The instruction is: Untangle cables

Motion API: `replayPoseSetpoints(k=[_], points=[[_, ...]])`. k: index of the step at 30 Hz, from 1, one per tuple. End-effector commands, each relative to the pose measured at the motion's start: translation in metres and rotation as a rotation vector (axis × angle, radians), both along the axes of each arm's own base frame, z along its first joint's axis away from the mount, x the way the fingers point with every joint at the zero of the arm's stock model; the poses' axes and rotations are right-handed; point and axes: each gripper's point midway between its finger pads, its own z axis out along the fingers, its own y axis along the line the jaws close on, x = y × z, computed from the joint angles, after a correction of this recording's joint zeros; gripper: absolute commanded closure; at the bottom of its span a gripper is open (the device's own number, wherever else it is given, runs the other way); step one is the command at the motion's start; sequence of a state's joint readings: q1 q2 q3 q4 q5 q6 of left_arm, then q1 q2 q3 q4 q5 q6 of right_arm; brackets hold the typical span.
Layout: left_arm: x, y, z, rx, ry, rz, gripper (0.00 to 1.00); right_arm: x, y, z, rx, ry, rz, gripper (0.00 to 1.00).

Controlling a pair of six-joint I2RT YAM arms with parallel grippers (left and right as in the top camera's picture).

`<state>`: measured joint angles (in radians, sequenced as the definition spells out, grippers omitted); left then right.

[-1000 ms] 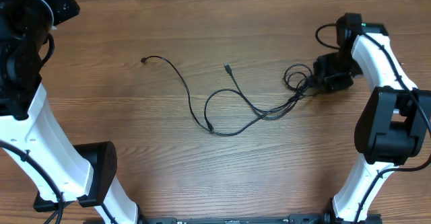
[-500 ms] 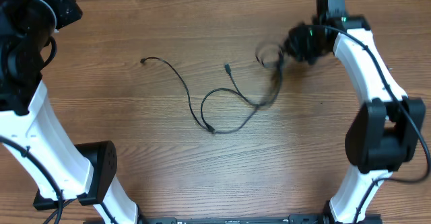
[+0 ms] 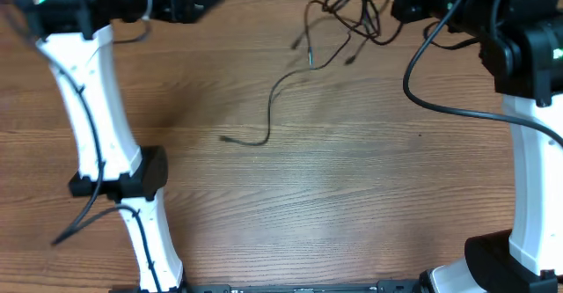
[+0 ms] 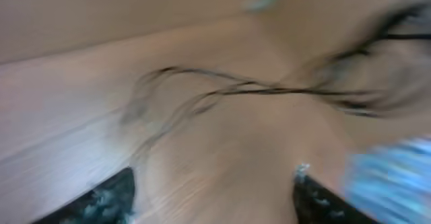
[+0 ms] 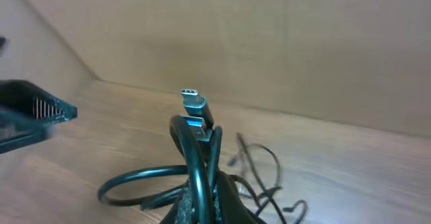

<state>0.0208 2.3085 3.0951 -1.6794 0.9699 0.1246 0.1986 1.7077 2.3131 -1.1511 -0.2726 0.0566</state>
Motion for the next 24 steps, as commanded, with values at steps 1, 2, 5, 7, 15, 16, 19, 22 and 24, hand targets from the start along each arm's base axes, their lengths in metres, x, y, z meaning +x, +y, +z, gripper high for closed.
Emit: replayPoseSetpoints(k=[1, 2, 5, 7, 15, 16, 19, 22, 24], points=[[-0.046, -0.045, 0.053, -0.399, -0.150, -0.422, 0.19, 0.016, -0.010, -0.020, -0.082, 0.019, -0.030, 0.96], [-0.046, -0.048, 0.052, -0.424, -0.152, -0.447, 0.16, 0.017, -0.012, -0.020, -0.088, 0.017, -0.036, 0.96], [-0.049, -0.063, 0.047, -0.438, -0.154, -0.493, 0.12, 0.022, -0.024, -0.020, -0.124, 0.005, -0.101, 0.96], [-0.054, -0.077, 0.045, -0.431, -0.172, -0.532, 0.12, 0.024, -0.028, -0.020, -0.139, 0.000, -0.127, 0.96], [-0.046, -0.139, -0.029, 0.067, -0.316, -0.535, 0.10, 0.025, -0.029, -0.019, -0.139, -0.005, -0.132, 0.96], [-0.043, -0.144, -0.039, 0.139, -0.325, -0.526, 0.10, 0.025, -0.029, -0.019, -0.139, -0.005, -0.132, 0.96], [-0.040, -0.166, -0.062, 0.330, -0.367, -0.510, 0.15, 0.026, -0.029, -0.018, -0.138, -0.008, -0.131, 0.96], [-0.039, -0.180, -0.068, 0.425, -0.414, -0.497, 0.20, 0.025, -0.027, -0.017, -0.131, -0.011, -0.122, 0.96], [-0.038, -0.187, -0.068, 0.451, -0.441, -0.492, 0.20, 0.025, -0.026, -0.018, -0.130, -0.009, -0.119, 0.96]])
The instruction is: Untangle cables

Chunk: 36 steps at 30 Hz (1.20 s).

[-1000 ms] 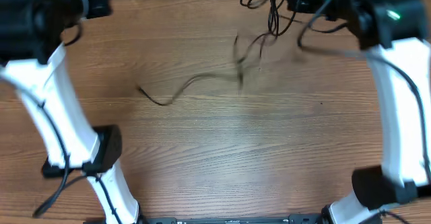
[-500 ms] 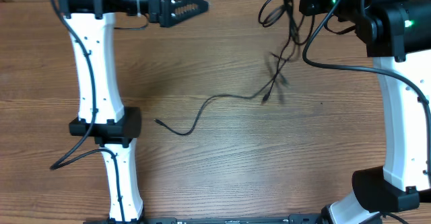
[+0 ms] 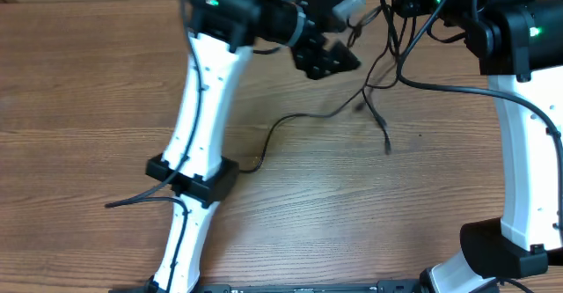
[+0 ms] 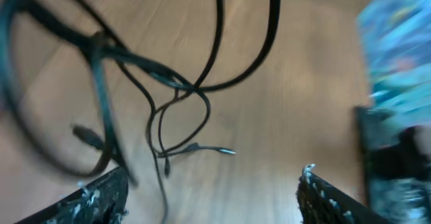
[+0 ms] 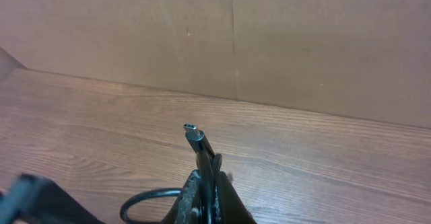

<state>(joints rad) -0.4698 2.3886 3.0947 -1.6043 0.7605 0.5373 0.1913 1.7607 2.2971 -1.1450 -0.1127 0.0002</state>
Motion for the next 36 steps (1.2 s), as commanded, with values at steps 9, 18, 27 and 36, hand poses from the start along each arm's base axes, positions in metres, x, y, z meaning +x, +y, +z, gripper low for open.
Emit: replayPoseSetpoints(k=[9, 18, 27, 36], points=[[0.041, 0.010, -0.019, 0.197, -0.199, 0.153, 0.22, -0.010, 0.010, 0.015, 0.038, -0.030, 0.063, 0.96], [0.032, 0.012, 0.015, 0.116, -0.240, 0.161, 0.19, -0.009, 0.009, 0.017, 0.033, -0.040, 0.058, 0.96], [0.048, 0.001, 0.043, 0.020, -0.333, 0.189, 0.18, -0.013, 0.009, 0.011, 0.032, -0.011, 0.062, 0.96], [0.062, -0.006, 0.033, 0.019, -0.335, 0.191, 0.30, -0.026, 0.019, 0.004, 0.062, 0.040, 0.122, 0.96]])
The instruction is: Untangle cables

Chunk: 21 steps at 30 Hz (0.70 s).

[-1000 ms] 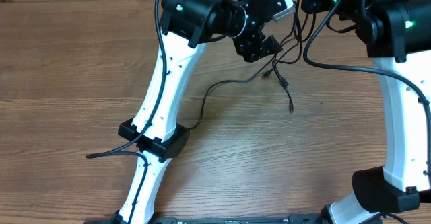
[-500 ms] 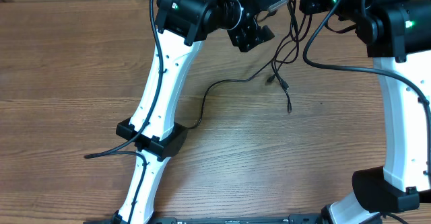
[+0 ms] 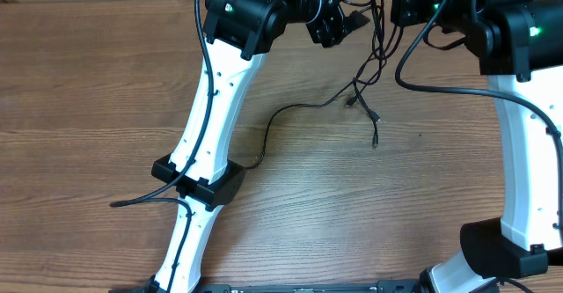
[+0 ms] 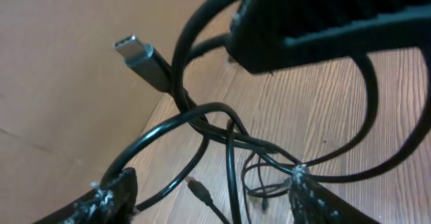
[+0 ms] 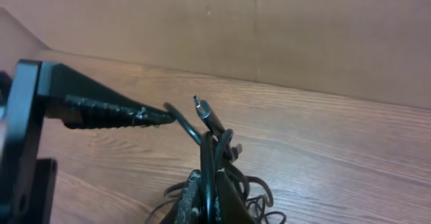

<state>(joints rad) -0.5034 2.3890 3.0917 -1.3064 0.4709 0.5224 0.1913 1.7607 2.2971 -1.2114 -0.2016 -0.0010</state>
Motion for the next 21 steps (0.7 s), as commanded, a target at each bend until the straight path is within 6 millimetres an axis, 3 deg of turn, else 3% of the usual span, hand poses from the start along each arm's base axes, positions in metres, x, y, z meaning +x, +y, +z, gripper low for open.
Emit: replayPoseSetpoints(k=[1, 6, 12, 16, 21], points=[[-0.002, 0.002, 0.006, -0.015, 0.006, 0.002, 0.31, -0.015, 0.008, 0.018, 0.039, -0.034, 0.058, 0.96], [0.004, 0.002, 0.008, -0.023, -0.014, 0.005, 0.33, -0.028, 0.013, 0.026, 0.063, -0.035, 0.093, 0.96], [0.015, 0.001, 0.023, -0.055, -0.090, 0.021, 0.27, -0.042, 0.011, 0.038, 0.069, -0.060, 0.099, 0.96], [0.019, 0.000, 0.034, -0.079, -0.130, 0.027, 0.18, -0.042, 0.005, 0.038, 0.036, -0.073, 0.085, 0.96], [0.022, 0.010, 0.033, -0.075, -0.115, 0.039, 0.17, -0.035, -0.013, 0.036, -0.018, -0.080, -0.005, 0.96]])
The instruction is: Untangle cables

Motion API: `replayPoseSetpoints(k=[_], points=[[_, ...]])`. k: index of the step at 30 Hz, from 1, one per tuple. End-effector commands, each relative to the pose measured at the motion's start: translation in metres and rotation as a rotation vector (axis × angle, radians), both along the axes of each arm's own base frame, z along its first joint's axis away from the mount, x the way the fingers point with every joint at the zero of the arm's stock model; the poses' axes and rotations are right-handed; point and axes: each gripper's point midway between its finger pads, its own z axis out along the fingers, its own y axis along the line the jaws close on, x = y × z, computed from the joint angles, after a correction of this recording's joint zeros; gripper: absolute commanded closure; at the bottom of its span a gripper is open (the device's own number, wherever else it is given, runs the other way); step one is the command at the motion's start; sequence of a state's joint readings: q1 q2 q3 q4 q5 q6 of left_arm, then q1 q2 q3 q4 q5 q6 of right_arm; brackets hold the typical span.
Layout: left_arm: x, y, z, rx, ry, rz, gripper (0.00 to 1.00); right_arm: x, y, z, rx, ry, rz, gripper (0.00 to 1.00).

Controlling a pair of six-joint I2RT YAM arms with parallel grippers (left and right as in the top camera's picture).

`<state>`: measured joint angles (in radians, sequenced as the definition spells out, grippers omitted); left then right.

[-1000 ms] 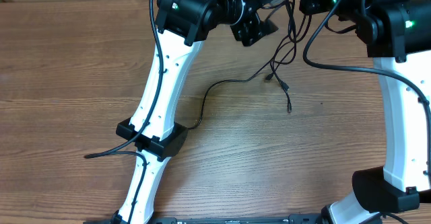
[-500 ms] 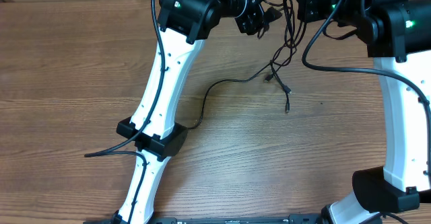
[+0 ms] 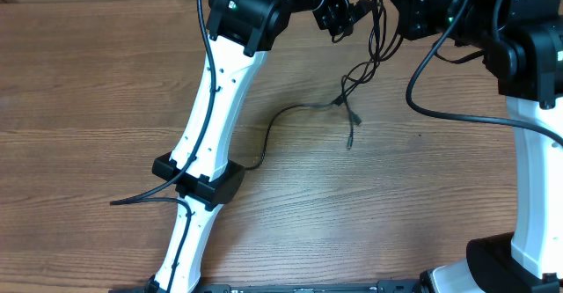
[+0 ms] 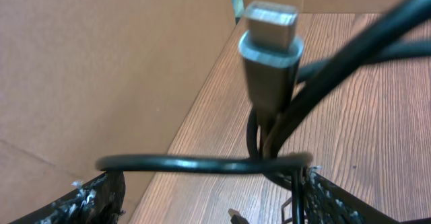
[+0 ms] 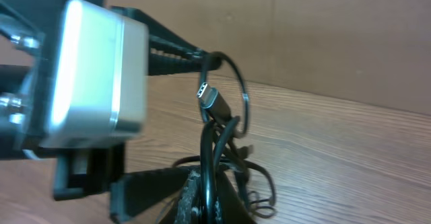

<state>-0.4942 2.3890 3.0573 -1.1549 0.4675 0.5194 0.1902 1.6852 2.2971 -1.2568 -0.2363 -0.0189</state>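
A tangle of black cables hangs at the table's far edge, and my right gripper is shut on its thick strands. A grey USB-C plug sticks up from that grip. My left gripper is open right at the tangle, with a thick cable loop lying across between its fingers. The same plug fills the left wrist view. Thin strands dangle to a loose end. One thin cable trails left over the wooden table.
A brown cardboard wall rises behind the table's far edge. My left arm's white links stretch across the table's middle from the base. The right arm's column stands along the right side.
My left gripper has come closer to the tangle: the plug was up and to the left in its view and now is central, a loop across its fingers. The dangling end has shifted left.
My right gripper held the bundle at the far edge throughout. At first my left arm was at the far left, away from the cables. Then it was across by the bundle with fingers open, then close beside the plug, and now astride a loop.
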Motion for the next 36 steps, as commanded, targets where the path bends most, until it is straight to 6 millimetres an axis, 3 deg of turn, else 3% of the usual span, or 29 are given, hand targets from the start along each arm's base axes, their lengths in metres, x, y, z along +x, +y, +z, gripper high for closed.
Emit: replayPoseSetpoints(k=[1, 17, 19, 20, 21, 22, 23, 27, 30, 32, 33, 36], points=[[0.001, 0.017, 0.015, -0.021, -0.011, 0.027, 0.17, -0.004, -0.012, 0.013, -0.028, -0.048, -0.042, 0.96], [0.007, 0.013, 0.035, -0.097, -0.064, -0.003, 0.11, -0.010, -0.001, 0.012, 0.007, -0.031, 0.017, 0.96], [0.007, 0.008, 0.028, -0.106, -0.036, -0.020, 0.20, -0.011, 0.002, 0.012, 0.011, -0.029, 0.028, 0.96], [0.006, 0.006, 0.026, -0.109, -0.027, -0.033, 0.34, -0.011, 0.003, 0.012, 0.014, -0.028, 0.033, 0.96], [0.007, 0.003, 0.021, -0.109, -0.015, -0.042, 0.48, -0.012, 0.004, 0.013, 0.017, -0.028, 0.039, 0.96], [0.009, 0.001, 0.015, -0.110, 0.002, -0.045, 0.87, -0.012, 0.005, 0.013, 0.018, -0.028, 0.040, 0.96], [0.012, 0.000, 0.009, -0.117, 0.032, -0.035, 0.96, -0.012, 0.005, 0.013, 0.019, -0.028, 0.042, 0.96], [0.017, -0.010, -0.013, -0.137, 0.115, -0.051, 0.96, -0.013, 0.005, 0.012, 0.017, -0.023, 0.041, 0.96], [0.033, 0.007, -0.016, -0.148, 0.162, 0.066, 0.96, -0.009, -0.006, 0.009, -0.011, -0.021, -0.006, 0.96], [0.040, 0.034, -0.005, -0.158, 0.169, 0.158, 0.96, -0.005, -0.020, 0.008, -0.037, -0.023, -0.062, 0.96], [0.042, 0.067, 0.013, -0.183, 0.180, 0.244, 0.96, -0.001, -0.033, 0.008, -0.043, -0.025, -0.102, 0.96], [0.034, 0.121, 0.038, -0.220, 0.213, 0.353, 0.96, 0.007, -0.058, 0.011, -0.039, -0.043, -0.167, 0.96]])
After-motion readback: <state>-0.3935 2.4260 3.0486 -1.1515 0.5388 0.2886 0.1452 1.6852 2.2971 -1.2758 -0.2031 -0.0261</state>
